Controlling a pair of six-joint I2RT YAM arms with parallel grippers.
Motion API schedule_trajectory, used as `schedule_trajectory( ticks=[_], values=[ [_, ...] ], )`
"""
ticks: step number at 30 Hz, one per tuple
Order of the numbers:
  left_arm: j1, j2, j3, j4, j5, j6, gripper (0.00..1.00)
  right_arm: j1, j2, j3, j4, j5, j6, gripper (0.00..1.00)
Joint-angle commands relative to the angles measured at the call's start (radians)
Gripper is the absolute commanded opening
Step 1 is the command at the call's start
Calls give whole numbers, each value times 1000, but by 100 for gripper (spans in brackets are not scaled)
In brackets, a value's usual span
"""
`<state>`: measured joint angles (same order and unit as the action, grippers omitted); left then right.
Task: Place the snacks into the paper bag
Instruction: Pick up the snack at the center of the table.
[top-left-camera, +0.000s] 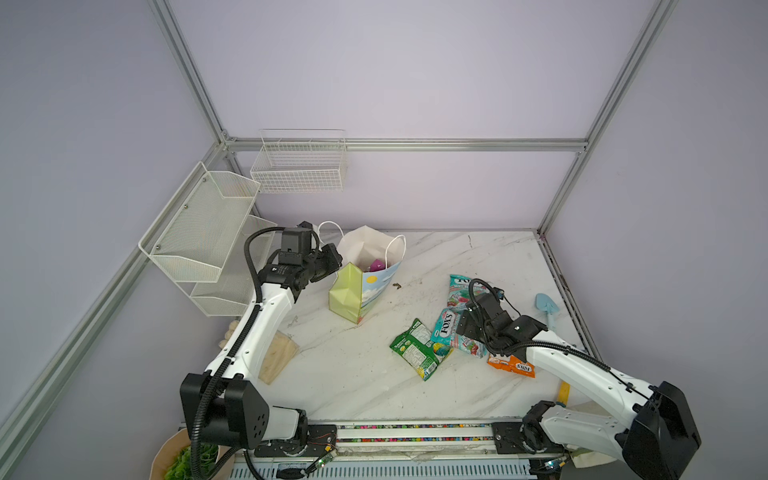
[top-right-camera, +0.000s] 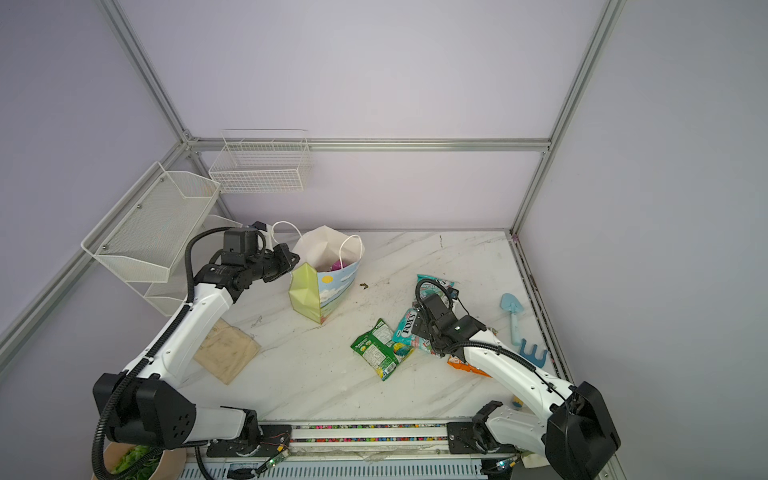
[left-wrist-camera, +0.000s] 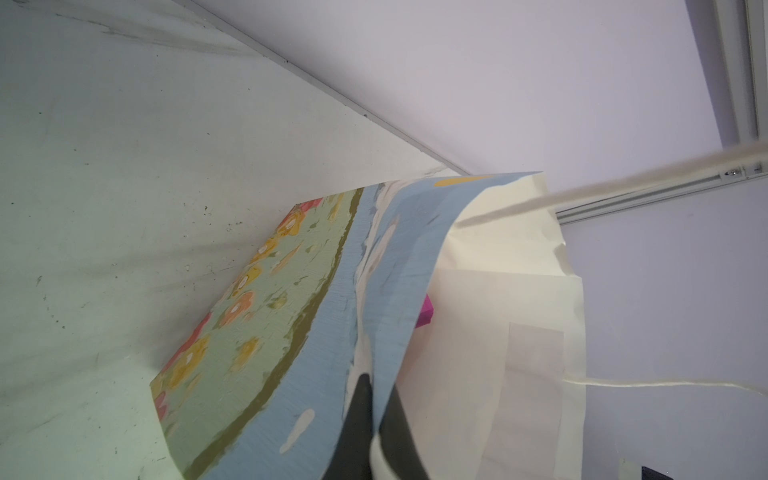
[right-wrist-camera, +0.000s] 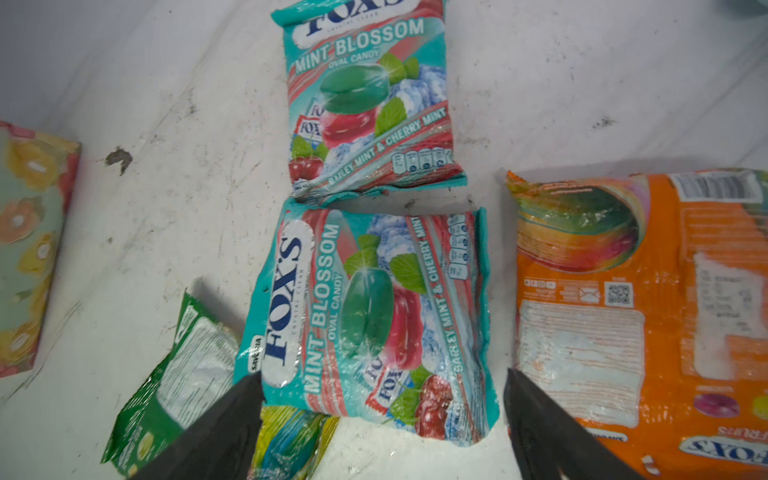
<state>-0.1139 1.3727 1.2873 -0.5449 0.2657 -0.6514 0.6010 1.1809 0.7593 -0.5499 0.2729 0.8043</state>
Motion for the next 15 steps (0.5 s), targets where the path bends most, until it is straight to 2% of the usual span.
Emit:
schedule_trajectory(
  ticks=[1, 7, 15],
  values=[
    [5, -47, -44, 25, 21, 42, 0, -40, 18, -37, 40, -4, 37, 95],
    [8, -73, -60, 15, 3, 68, 0, -103, -1, -106, 118, -47, 58, 95],
    [9, -83, -54, 13, 12, 75, 0, -143, 24, -155, 227, -135, 44, 89]
  ],
)
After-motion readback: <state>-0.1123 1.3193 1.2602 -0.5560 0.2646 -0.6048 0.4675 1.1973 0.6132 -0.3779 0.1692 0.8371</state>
